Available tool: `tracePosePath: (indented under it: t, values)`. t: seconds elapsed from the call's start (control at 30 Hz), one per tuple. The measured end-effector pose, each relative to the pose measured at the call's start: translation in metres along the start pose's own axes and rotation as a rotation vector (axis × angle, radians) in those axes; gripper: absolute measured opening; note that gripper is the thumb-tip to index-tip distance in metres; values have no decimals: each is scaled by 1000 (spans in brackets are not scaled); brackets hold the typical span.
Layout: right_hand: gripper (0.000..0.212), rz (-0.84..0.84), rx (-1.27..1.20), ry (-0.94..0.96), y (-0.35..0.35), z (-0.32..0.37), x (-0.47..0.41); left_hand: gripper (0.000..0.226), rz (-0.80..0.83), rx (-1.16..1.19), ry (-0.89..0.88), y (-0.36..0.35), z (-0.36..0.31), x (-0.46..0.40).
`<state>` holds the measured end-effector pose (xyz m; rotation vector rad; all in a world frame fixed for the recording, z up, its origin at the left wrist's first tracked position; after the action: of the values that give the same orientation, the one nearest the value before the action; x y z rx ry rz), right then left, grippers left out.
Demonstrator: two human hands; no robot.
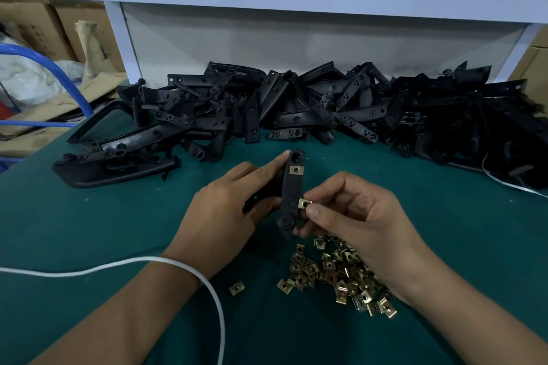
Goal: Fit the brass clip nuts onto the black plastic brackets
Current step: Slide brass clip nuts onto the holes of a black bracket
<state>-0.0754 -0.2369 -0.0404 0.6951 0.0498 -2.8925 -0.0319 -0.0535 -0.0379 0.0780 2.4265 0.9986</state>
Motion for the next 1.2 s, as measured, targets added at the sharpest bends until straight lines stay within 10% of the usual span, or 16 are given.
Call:
tracePosePath:
  t: [1.2]
  values:
    - [8, 2, -41, -5, -4, 7, 0, 63, -50, -129, -83, 8, -17, 3]
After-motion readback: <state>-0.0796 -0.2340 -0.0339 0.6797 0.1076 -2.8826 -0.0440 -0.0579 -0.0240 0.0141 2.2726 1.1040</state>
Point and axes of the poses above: each hand's wrist, its own x-axis away from the middle knuckle, its own y-axis out of the back of the hand, z = x × y, the point moved 7 cm from there along -x, towards the middle knuckle, and after that the axes turned 12 degrees about y, right-handed, at the moved point
